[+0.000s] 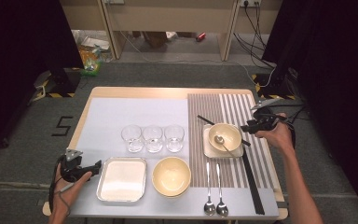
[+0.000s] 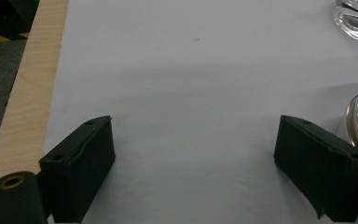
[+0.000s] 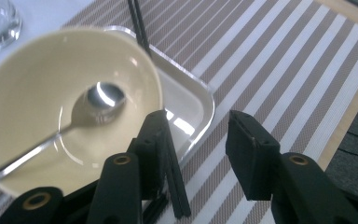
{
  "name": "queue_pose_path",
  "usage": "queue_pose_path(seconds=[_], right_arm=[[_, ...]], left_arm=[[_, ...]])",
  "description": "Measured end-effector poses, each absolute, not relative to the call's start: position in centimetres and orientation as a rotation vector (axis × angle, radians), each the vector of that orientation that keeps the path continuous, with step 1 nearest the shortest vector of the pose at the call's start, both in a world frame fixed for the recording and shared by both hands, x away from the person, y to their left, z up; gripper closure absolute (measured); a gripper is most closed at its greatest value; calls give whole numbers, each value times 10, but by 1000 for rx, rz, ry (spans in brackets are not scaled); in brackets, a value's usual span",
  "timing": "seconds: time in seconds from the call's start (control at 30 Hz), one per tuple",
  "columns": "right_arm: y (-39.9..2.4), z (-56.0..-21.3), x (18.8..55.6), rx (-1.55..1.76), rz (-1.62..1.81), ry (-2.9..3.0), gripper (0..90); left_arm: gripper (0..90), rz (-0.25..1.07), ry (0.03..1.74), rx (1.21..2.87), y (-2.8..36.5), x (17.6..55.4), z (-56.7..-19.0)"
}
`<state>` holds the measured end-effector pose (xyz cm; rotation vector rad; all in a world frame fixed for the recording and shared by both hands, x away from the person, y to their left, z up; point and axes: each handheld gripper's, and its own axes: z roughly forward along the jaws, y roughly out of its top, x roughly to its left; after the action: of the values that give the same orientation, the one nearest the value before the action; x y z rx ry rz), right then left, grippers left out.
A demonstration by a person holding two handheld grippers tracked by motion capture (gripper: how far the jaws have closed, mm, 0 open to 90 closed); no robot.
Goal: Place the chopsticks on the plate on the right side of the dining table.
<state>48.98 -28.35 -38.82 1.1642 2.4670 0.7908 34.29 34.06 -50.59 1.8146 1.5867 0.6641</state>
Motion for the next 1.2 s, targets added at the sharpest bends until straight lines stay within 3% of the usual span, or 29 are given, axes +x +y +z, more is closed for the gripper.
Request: queue_pose_path(seconds=[0.3,1.0,1.2], right_arm=[[-251,-380,499,1185,887,2411,528],[-173,-389,528,1213,874,2432,495],[-162,-402,542,1269,836,2441,421]], left_arm=[[113,664,1586,1814,341,343,-506],[113,664,1586,1813,341,343,-506],[114,663,1586,1811,341,343,-506]])
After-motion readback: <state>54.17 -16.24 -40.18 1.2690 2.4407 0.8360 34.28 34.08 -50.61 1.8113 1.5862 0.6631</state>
